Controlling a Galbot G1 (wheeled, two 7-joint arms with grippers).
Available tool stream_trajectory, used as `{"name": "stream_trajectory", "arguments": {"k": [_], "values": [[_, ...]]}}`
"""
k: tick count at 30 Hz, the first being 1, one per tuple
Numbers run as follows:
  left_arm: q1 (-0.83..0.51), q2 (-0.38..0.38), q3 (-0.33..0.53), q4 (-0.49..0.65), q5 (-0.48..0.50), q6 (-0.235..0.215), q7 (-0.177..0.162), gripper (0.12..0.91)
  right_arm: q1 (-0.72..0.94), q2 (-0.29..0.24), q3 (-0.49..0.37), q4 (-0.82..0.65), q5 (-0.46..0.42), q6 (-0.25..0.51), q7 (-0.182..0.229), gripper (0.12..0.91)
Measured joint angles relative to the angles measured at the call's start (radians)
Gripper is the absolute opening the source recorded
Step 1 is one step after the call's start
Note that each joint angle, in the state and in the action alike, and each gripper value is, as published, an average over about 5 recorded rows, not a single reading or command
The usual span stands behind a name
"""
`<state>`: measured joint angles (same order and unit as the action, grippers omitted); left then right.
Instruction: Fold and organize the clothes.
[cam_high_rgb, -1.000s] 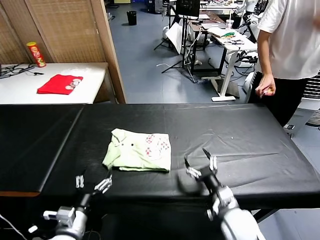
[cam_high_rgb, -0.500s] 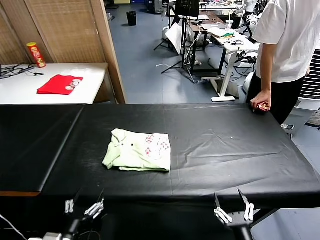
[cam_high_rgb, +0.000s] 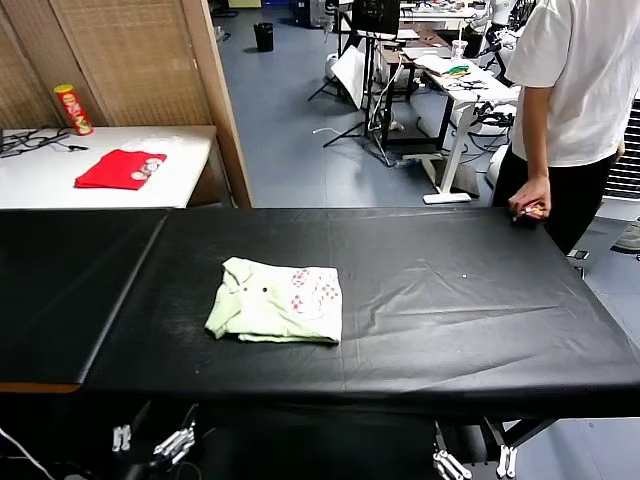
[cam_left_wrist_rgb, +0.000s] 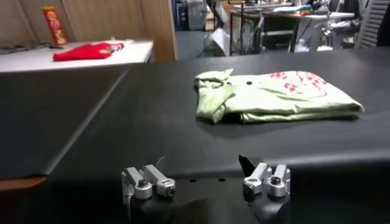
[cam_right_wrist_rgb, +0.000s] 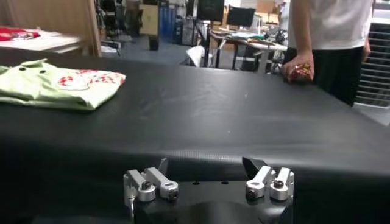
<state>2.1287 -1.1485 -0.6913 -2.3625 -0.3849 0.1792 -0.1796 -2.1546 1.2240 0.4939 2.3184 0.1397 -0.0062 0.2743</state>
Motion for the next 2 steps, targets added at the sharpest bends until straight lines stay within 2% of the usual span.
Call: {"name": "stream_trajectory", "arguments": {"k": [2], "values": [[0.000,0.000,-0.001,0.000,0.000,0.001,0.000,0.798,-0.002,0.000,0.000,0.002,0.000,-0.001,0.000,0.798]]}}
